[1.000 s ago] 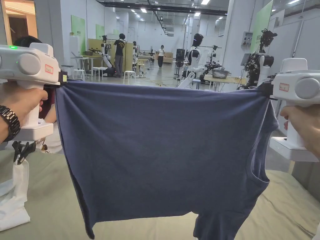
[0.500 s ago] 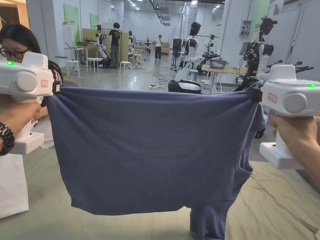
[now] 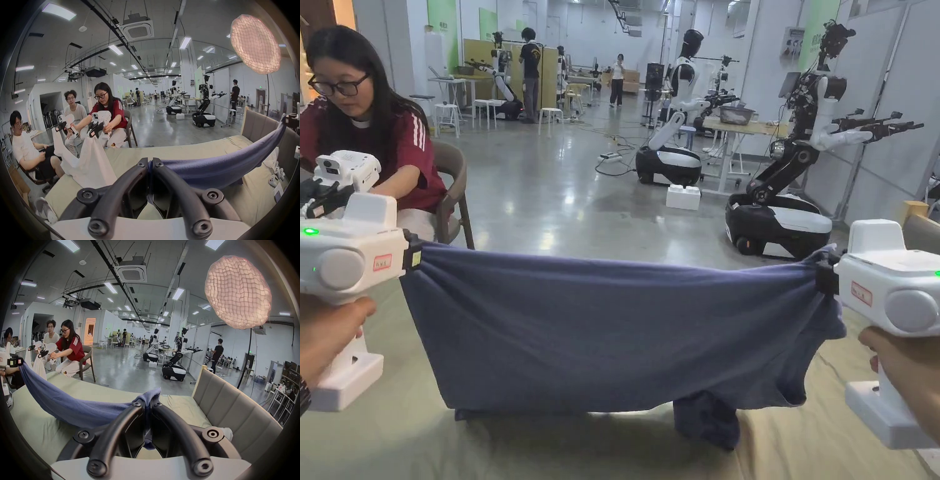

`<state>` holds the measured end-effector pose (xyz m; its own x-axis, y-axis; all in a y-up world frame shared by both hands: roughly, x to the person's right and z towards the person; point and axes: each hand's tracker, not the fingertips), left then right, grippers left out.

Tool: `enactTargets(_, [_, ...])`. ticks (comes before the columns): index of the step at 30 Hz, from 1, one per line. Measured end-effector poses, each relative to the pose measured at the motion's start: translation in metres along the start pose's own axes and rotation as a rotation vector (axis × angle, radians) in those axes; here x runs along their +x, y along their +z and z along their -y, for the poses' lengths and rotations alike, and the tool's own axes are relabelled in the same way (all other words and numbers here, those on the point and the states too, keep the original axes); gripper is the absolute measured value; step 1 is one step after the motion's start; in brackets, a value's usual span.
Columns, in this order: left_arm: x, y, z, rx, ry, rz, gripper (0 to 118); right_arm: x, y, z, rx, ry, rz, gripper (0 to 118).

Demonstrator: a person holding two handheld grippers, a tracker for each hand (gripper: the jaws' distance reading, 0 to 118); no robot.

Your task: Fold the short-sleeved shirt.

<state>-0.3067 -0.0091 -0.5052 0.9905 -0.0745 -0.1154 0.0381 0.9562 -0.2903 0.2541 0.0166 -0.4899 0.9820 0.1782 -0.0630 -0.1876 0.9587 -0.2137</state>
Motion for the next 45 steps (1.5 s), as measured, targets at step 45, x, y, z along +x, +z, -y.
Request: enactTargets(45, [-0.014,0.205,0.409,-0.612,0.024,0.062,13,-0.062,0.234,0.399,-0.683,-0.069,-0.031,35])
